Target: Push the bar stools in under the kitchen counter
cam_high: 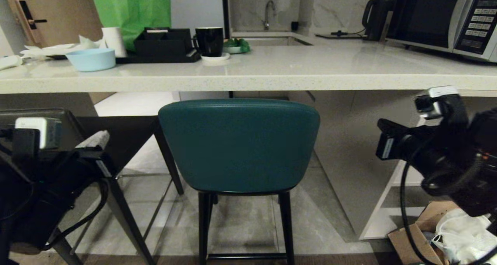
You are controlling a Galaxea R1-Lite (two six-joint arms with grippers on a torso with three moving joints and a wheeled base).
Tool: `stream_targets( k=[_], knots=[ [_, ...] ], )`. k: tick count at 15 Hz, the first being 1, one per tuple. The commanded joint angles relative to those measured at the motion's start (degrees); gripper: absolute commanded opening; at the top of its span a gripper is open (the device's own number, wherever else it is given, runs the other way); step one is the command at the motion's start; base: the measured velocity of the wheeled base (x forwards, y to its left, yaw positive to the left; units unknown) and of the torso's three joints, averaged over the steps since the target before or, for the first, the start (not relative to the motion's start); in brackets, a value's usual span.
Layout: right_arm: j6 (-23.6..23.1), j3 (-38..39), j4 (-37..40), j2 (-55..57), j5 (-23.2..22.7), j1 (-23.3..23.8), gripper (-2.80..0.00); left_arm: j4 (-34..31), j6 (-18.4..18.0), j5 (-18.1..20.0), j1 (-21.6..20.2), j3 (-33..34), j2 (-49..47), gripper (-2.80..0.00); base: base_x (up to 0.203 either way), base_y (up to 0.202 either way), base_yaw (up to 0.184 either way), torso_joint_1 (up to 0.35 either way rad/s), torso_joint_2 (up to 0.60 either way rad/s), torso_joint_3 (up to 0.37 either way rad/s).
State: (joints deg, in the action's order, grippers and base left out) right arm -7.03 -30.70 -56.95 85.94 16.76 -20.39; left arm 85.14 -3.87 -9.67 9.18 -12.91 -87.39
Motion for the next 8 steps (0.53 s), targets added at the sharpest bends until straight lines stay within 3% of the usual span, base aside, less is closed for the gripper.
stream_targets(
  k=[1, 3, 6, 8],
  knots=[
    [-1.61, 2.58, 1.53, -13.70, 0.30, 0.02, -2.80, -3.16, -0.35, -0.13, 0.18, 0.86, 13.91, -2.80, 0.000, 0.000, 0.000, 0.000, 0.00, 0.000],
    [-3.50, 4.18, 7.35, -25.39, 0.66, 2.02, -2.80, -14.94, -0.86, -0.01, 0.29, -0.24, 27.53, -2.80, 0.000, 0.000, 0.000, 0.000, 0.00, 0.000],
    [-5.09, 6.38, 18.07, -41.25, 0.80, 7.37, -2.80, -43.53, -1.19, 0.06, -0.18, -5.12, 48.17, -2.80, 0.000, 0.000, 0.000, 0.000, 0.00, 0.000],
    [-5.59, 6.61, 25.54, -49.71, 0.80, 11.09, -2.80, -58.16, -1.13, -0.01, -3.68, -8.96, 58.04, -2.80, 0.000, 0.000, 0.000, 0.000, 0.00, 0.000]
  ],
)
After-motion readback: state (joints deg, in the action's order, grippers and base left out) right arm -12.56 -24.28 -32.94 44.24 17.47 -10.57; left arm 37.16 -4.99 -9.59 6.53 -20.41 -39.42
